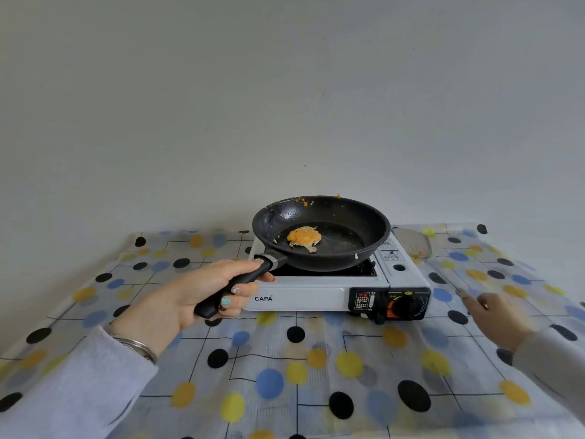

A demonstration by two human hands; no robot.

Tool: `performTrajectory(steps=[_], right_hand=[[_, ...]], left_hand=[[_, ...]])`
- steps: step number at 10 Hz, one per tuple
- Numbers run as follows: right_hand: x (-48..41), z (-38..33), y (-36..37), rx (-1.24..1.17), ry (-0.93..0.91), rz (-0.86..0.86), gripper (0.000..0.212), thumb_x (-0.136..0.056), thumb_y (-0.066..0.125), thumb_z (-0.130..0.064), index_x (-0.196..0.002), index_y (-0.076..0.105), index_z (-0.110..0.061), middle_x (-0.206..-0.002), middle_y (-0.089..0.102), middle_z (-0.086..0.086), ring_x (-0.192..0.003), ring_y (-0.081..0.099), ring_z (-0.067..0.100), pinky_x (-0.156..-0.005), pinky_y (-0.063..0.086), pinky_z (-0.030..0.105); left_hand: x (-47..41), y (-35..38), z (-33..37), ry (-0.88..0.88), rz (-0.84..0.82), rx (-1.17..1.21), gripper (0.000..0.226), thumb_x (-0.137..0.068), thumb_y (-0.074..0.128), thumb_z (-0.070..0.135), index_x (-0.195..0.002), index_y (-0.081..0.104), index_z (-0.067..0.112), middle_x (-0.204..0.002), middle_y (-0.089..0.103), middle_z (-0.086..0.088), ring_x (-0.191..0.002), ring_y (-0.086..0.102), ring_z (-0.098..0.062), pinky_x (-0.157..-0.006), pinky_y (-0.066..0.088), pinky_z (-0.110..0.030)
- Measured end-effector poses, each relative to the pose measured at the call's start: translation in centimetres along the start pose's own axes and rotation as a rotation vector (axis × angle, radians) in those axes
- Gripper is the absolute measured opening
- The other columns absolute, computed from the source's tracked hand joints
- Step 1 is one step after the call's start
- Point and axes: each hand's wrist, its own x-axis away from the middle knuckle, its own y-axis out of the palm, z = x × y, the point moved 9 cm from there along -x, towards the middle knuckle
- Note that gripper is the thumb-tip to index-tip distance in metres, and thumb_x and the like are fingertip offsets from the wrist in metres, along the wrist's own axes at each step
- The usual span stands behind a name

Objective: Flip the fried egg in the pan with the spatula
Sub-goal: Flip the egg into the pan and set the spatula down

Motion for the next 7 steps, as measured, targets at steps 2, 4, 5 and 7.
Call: performTrajectory(steps=[2, 4, 5, 7], right_hand=[[0.0, 1.0, 1.7, 0.108, 0.041, -0.036, 0.051, -0.099, 0.034, -0.038, -0.058, 0.04, -0.009, -0.054, 0.04, 0.005, -0.047, 0.036, 0.018, -0.045, 0.027, 0.028], [-0.4, 1.7, 2.4, 0.14, 0.024, -0.029, 0.045, -0.099, 0.036, -0.034, -0.064, 0.045, -0.007, -0.058, 0.044, 0.006, -0.051, 0.04, 0.019, -0.047, 0.03, 0.028], [-0.6, 1.8, 2.5, 0.156, 0.004, -0.038, 0.045, -0.099, 0.035, -0.036, -0.065, 0.046, -0.008, -0.059, 0.045, 0.006, -0.052, 0.041, 0.019, -0.048, 0.031, 0.028], [-0.5, 1.5, 2.0, 0.337, -0.036, -0.004, 0.046, -0.099, 0.029, -0.039, -0.068, 0.049, -0.012, -0.063, 0.054, 0.003, -0.054, 0.049, 0.016, -0.049, 0.036, 0.025]], left_hand=[[-0.1, -0.1, -0.1, -0.001, 0.005, -0.022, 0.031, -0.097, 0.039, 0.027, -0.099, 0.057, 0.002, -0.046, 0.032, 0.004, -0.029, 0.03, -0.004, -0.03, 0.028, -0.017], [-0.2, -0.2, -0.2, -0.01, -0.006, -0.014, 0.031, -0.097, 0.04, 0.028, -0.1, 0.056, 0.002, -0.045, 0.034, 0.005, -0.029, 0.031, -0.004, -0.03, 0.029, -0.017], [-0.2, -0.2, -0.2, -0.014, -0.014, -0.006, 0.031, -0.097, 0.04, 0.028, -0.1, 0.056, 0.002, -0.045, 0.034, 0.005, -0.029, 0.032, -0.004, -0.03, 0.029, -0.017], [-0.1, -0.1, -0.2, -0.018, -0.02, -0.001, 0.031, -0.097, 0.04, 0.028, -0.1, 0.056, 0.002, -0.045, 0.033, 0.005, -0.029, 0.032, -0.005, -0.03, 0.03, -0.017]])
